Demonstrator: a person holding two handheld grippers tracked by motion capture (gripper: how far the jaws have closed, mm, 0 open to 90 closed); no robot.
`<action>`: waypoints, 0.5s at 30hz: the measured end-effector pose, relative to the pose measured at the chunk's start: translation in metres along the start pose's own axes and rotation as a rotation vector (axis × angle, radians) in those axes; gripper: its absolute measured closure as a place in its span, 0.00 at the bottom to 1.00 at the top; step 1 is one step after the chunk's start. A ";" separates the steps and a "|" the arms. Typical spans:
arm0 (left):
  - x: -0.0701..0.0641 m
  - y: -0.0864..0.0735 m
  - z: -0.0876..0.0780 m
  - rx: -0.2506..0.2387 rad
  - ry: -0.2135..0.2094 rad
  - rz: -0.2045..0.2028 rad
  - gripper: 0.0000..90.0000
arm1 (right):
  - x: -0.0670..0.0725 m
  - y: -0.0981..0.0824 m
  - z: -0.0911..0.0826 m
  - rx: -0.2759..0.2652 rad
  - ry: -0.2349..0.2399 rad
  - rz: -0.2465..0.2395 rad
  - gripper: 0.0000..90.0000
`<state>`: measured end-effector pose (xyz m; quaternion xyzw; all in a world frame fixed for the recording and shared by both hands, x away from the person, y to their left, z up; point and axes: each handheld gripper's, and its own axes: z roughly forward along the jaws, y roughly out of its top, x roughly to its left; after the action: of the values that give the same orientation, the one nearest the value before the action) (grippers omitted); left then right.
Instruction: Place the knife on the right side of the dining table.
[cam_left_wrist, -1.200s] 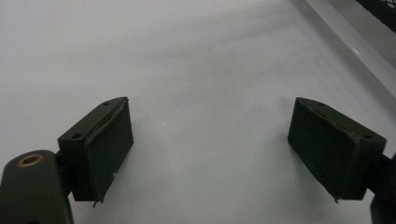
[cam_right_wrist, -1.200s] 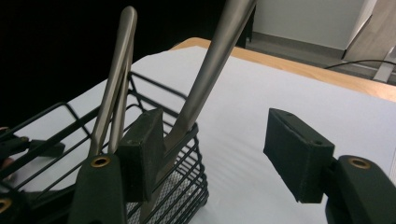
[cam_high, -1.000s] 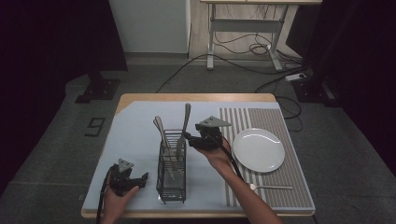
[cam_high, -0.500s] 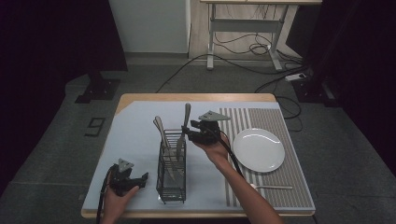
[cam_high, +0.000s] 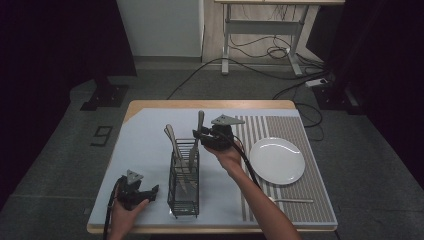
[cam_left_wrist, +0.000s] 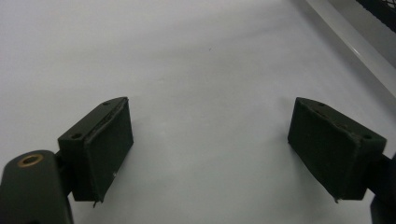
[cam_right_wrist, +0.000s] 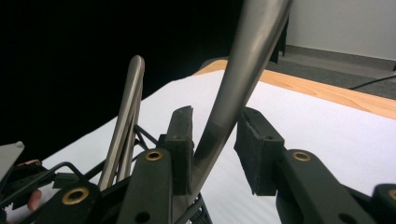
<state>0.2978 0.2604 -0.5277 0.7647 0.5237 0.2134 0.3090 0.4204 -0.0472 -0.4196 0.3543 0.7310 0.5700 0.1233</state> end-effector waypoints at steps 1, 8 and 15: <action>0.000 0.000 0.000 0.000 0.000 0.000 0.15 | -0.001 0.000 0.000 -0.003 0.003 0.002 0.75; 0.000 0.000 0.000 0.000 0.001 0.000 0.15 | -0.003 0.002 0.001 -0.013 0.029 0.000 0.79; 0.000 0.000 0.000 0.000 0.001 0.000 0.15 | -0.007 0.004 0.000 0.006 0.059 0.027 0.84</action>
<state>0.2978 0.2603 -0.5278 0.7646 0.5237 0.2136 0.3089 0.4262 -0.0514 -0.4175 0.3479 0.7311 0.5796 0.0929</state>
